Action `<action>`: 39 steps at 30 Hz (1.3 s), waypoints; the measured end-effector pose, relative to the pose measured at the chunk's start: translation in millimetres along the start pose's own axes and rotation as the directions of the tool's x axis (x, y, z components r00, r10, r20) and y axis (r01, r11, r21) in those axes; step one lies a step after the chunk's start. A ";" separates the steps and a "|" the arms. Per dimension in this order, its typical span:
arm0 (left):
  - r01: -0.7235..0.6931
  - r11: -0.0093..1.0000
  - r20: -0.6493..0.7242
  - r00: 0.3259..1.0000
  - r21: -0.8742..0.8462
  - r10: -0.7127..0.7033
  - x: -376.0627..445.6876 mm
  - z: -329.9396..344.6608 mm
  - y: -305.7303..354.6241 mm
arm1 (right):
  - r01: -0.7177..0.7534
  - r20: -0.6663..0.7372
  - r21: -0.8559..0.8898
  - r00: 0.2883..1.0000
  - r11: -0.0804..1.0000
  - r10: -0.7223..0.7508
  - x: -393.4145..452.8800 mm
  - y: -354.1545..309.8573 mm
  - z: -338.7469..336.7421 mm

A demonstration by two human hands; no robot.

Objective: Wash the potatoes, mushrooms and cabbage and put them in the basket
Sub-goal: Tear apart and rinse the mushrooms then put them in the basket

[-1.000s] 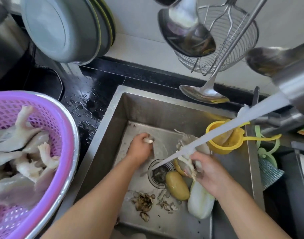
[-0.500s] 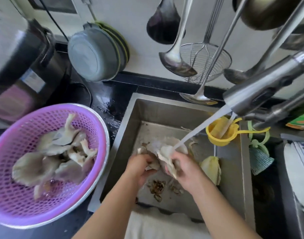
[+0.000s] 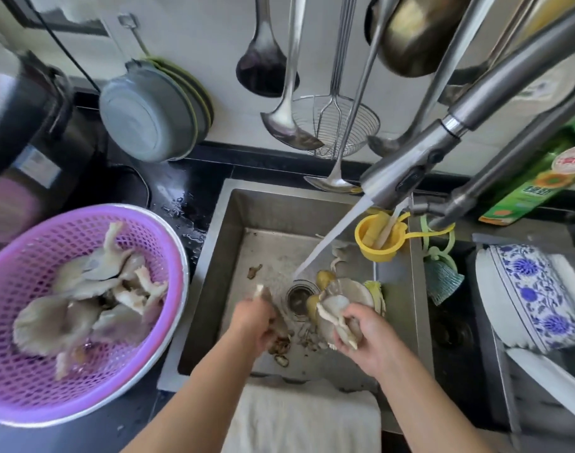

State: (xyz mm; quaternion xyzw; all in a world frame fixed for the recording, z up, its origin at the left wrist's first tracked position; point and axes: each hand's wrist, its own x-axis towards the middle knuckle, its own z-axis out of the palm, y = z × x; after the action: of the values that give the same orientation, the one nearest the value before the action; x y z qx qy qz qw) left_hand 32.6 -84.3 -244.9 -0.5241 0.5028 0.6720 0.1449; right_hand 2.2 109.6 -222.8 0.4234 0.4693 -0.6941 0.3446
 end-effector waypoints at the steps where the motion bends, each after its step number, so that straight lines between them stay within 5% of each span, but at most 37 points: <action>1: 0.005 0.998 -0.030 1.000 0.064 -0.003 -4.2 -7.5 -2.5 | -0.005 0.014 -0.023 1.000 1.000 0.005 -3.3 3.7 4.9; 6: -0.070 0.997 0.033 0.997 0.024 0.069 -42.4 -45.2 11.6 | 0.064 0.095 -0.173 0.994 0.983 -0.048 -34.0 16.9 25.4; 9: -0.224 0.971 0.112 0.966 -0.079 0.232 -85.4 -68.0 42.7 | 0.205 0.208 -0.277 0.967 0.939 -0.149 -70.8 13.3 58.5; 12: -0.390 0.913 0.029 0.918 -0.123 0.396 -117.2 -110.4 81.5 | 0.393 0.379 -0.366 0.891 0.844 -0.251 -108.0 11.1 117.8; 15: -0.570 0.752 -0.197 0.738 0.331 0.646 -121.3 -175.0 114.1 | 0.678 0.613 -0.432 0.704 0.594 -0.358 -125.0 21.6 194.8; 18: -0.288 0.462 -0.252 0.547 0.839 0.798 -104.6 -229.1 122.7 | 0.819 0.730 -0.530 0.573 0.220 -0.373 -100.4 57.4 260.7; 19: -0.218 0.396 -0.219 0.559 0.892 0.800 -98.2 -239.4 123.4 | 0.814 0.749 -0.572 0.567 0.099 -0.342 -89.2 70.6 277.1; 22: -0.073 0.227 -0.081 0.796 0.971 0.601 -80.8 -257.1 112.8 | 0.761 0.750 -0.648 0.631 -0.034 -0.198 -75.7 91.4 292.0; 24: -0.071 0.238 -0.083 0.810 0.969 0.581 -83.3 -255.4 103.3 | 0.783 0.766 -0.622 0.609 0.005 -0.205 -76.3 87.2 272.6; 26: -0.153 0.294 -0.110 0.691 0.943 0.714 -95.4 -237.8 92.7 | 0.809 0.744 -0.586 0.560 0.047 -0.365 -80.0 79.1 232.6; 28: -0.377 0.376 -0.083 0.605 0.846 0.792 -114.2 -201.7 81.0 | 0.791 0.651 -0.608 0.545 0.067 -0.529 -68.1 73.2 179.4; 30: -0.598 0.535 -0.012 0.660 0.597 0.751 -122.1 -153.1 67.5 | 0.705 0.550 -0.705 0.617 0.084 -0.562 -38.7 65.4 125.7; 32: -0.632 0.650 0.083 0.741 0.421 0.666 -106.9 -100.8 49.6 | 0.569 0.434 -0.814 0.728 0.114 -0.530 -7.6 50.7 75.3; 36: -0.369 0.757 0.184 0.929 0.538 0.322 -24.2 -20.3 15.5 | 0.330 0.223 -0.938 0.806 0.104 -0.549 48.9 6.5 9.3; 39: -0.136 0.825 0.038 0.990 0.548 0.139 55.1 1.0 -1.8 | 0.236 0.190 -0.972 0.801 0.008 -0.567 102.9 -21.8 1.7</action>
State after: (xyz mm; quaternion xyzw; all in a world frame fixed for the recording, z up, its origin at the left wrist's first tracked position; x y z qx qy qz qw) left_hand 10.8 -101.0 -292.8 -0.4242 0.7111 0.5070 0.2395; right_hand -58.8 106.6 -308.4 0.0283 0.9400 -0.2275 0.2528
